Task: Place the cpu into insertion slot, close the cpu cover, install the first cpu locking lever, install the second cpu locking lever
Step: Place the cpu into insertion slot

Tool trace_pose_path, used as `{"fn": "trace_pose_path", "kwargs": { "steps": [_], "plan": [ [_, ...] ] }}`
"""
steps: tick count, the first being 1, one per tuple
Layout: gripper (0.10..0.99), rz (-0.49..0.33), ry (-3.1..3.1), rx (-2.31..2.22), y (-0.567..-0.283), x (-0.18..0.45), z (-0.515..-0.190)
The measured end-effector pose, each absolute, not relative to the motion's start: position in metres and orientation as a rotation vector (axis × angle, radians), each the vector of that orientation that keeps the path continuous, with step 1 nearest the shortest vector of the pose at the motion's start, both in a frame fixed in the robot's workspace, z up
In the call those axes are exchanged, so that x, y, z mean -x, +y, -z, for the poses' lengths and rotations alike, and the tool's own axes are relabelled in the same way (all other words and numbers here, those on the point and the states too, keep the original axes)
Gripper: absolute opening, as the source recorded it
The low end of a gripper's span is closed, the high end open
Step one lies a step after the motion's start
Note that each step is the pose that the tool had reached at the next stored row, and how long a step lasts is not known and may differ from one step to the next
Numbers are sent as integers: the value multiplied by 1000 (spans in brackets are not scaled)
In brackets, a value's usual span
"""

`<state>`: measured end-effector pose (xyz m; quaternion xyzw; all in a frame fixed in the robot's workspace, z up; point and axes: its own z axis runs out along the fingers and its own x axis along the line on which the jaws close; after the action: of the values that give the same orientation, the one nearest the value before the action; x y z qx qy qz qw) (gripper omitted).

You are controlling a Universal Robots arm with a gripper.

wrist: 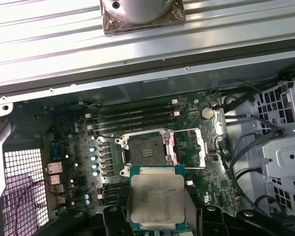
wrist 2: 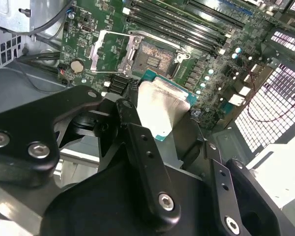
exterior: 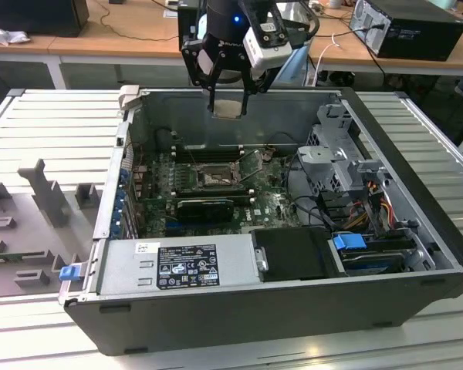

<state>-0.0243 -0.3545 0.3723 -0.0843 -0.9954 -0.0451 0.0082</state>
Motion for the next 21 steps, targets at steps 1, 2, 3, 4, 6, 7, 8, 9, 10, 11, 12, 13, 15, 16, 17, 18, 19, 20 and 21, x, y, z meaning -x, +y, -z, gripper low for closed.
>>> {"fn": "trace_pose_path", "kwargs": {
  "steps": [1, 2, 3, 4, 6, 7, 8, 9, 10, 11, 12, 13, 15, 16, 17, 18, 19, 20, 21],
  "plan": [
    [525, 141, -3111, 266, -354, 24, -372],
    [525, 141, -3111, 269, -354, 24, -372],
    [525, 141, -3110, 271, -354, 24, -372],
    [525, 141, -3110, 277, -354, 24, -372],
    [525, 142, -3109, 288, -354, 24, -372],
    [525, 142, -3108, 302, -354, 24, -372],
    [525, 142, -3108, 307, -354, 24, -372],
    [525, 142, -3108, 312, -354, 24, -372],
    [525, 142, -3107, 320, -354, 24, -372],
    [525, 142, -3107, 327, -354, 24, -372],
    [525, 142, -3106, 333, -354, 24, -372],
    [525, 142, -3106, 336, -354, 24, -372],
    [525, 142, -3105, 344, -354, 24, -372],
    [525, 142, -3105, 348, -354, 24, -372],
    [525, 142, -3105, 351, -354, 24, -372],
    [525, 142, -3105, 353, -354, 24, -372],
    [525, 142, -3104, 356, -354, 24, -372],
    [525, 142, -3104, 358, -354, 24, -372],
    [525, 142, -3104, 360, -354, 24, -372]
  ]
}}
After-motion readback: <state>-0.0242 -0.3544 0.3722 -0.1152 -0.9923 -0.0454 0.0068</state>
